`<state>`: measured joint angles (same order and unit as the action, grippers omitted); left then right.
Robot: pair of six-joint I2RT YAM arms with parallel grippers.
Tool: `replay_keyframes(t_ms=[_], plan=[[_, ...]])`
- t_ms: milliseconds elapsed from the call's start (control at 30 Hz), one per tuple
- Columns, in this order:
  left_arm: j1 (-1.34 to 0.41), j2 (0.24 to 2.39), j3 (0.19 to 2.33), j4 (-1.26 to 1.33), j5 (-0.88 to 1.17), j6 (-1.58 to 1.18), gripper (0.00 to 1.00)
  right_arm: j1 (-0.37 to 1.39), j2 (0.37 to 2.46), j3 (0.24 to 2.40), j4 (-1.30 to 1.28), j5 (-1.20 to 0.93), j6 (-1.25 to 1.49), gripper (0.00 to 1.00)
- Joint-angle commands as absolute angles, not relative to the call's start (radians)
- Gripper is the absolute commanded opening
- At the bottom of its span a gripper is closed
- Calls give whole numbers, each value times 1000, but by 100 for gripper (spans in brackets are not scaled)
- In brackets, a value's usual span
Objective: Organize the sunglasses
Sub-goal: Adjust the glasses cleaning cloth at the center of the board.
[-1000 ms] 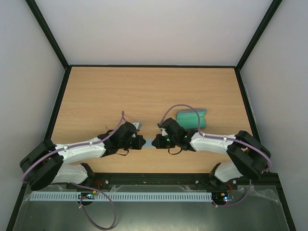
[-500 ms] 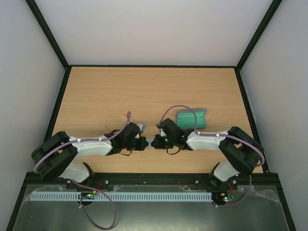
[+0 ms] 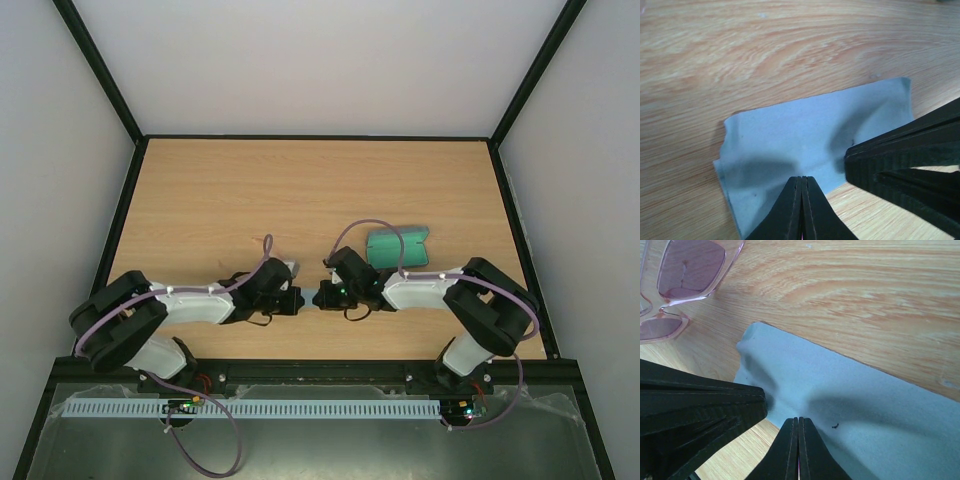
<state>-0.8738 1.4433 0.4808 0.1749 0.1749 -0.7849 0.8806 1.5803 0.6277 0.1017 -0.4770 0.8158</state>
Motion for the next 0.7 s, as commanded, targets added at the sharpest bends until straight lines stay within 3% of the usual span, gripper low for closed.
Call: replay_keyframes(t_ms=[0, 667], plan=[[-871, 1451, 453, 193, 152, -773, 2, 877, 1591, 635, 131, -475, 817, 3], [-871, 1413, 429, 161, 123, -777, 2, 854, 1529, 541, 113, -442, 808, 5]])
